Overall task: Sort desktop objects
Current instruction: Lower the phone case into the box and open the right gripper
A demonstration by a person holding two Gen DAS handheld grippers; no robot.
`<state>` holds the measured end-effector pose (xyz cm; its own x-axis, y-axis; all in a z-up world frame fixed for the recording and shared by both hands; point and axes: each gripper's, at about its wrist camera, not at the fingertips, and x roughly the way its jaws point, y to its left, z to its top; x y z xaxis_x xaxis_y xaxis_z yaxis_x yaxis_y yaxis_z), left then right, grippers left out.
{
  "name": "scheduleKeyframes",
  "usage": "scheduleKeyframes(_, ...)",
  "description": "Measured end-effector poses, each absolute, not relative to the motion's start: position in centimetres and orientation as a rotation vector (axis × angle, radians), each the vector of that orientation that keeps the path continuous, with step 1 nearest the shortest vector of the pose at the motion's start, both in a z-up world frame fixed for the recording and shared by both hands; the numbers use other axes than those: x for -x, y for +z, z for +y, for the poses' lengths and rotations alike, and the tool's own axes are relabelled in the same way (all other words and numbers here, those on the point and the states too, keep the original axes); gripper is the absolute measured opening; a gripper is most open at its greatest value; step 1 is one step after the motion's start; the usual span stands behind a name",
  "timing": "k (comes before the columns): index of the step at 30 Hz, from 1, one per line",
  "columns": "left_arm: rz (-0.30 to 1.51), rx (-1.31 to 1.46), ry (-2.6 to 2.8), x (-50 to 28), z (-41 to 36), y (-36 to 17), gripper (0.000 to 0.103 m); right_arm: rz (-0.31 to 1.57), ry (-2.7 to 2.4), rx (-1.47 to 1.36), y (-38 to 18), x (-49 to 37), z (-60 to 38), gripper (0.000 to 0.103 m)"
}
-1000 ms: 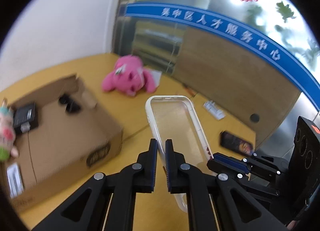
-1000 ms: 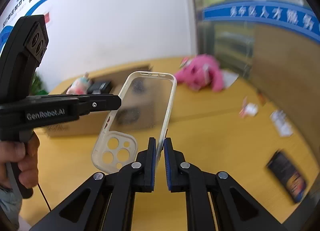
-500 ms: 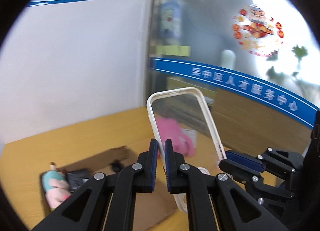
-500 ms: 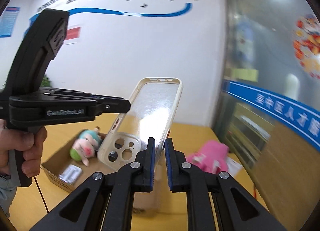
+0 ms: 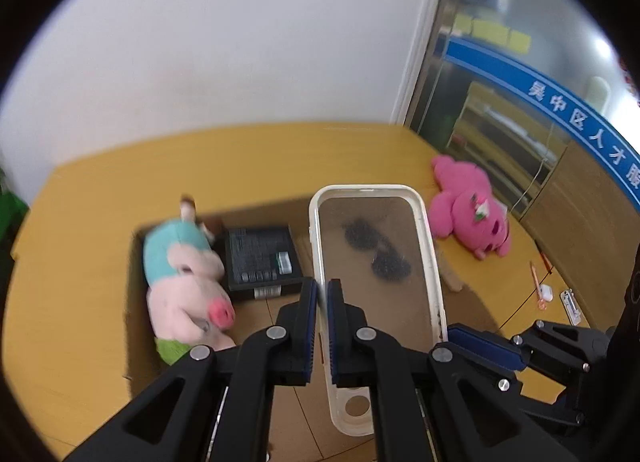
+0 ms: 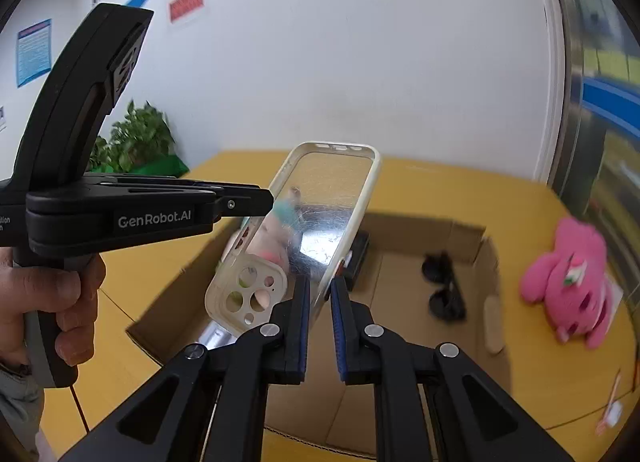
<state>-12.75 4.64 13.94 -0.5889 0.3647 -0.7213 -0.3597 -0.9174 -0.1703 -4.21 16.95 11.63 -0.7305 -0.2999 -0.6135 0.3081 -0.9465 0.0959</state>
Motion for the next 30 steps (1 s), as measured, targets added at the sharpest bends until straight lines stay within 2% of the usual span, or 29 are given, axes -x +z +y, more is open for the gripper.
scheduleKeyframes(6,0.001,1.381,2.411,15.4,4.6,5.6,0.004,-0.093,-2.560,-1.177,5.2,7.9,17.4,0.010)
scheduleKeyframes(14,-0.013,1.667,2.305,18.0,4.5,-1.1,0.004,-0.157,-2.415,-1.420,0.3,11.6,17.6,0.010)
scheduleKeyframes(19,0.066,1.743,2.286,18.0,4.8,-1.9,0.004,-0.191,-2.366,-1.496,-1.6,12.3,17.6,0.010)
scheduleKeyframes(23,0.029,1.732,2.293,18.0,4.1,-1.7,0.005,-0.163,-2.389,-1.463,-0.7,11.9,17.1,0.010)
scheduleKeyframes(25,-0.006,1.703,2.313,17.6,3.5,-0.9,0.005,-0.190,-2.421,-1.425,-0.2,11.4,17.5,0.014)
scheduleKeyframes(26,-0.029,1.666,2.317,16.9,3.2,-0.2,0.006,-0.186,-2.449,-1.391,0.4,10.9,17.7,0.027)
scheduleKeyframes(27,-0.036,1.635,2.326,16.5,3.0,0.3,0.007,-0.163,-2.495,-1.339,1.2,10.2,18.0,0.052)
scheduleKeyframes(28,-0.034,1.570,2.367,15.4,2.5,1.5,0.013,-0.116,-2.574,-1.249,2.4,8.6,18.3,0.069)
scheduleKeyframes(29,-0.023,1.500,2.423,14.2,2.2,2.8,0.027,-0.081,-2.646,-1.164,3.2,7.1,18.5,0.097)
scheduleKeyframes(30,-0.014,1.424,2.480,12.9,1.8,3.9,0.036,-0.055,-2.704,-1.093,3.7,5.9,18.7,0.103)
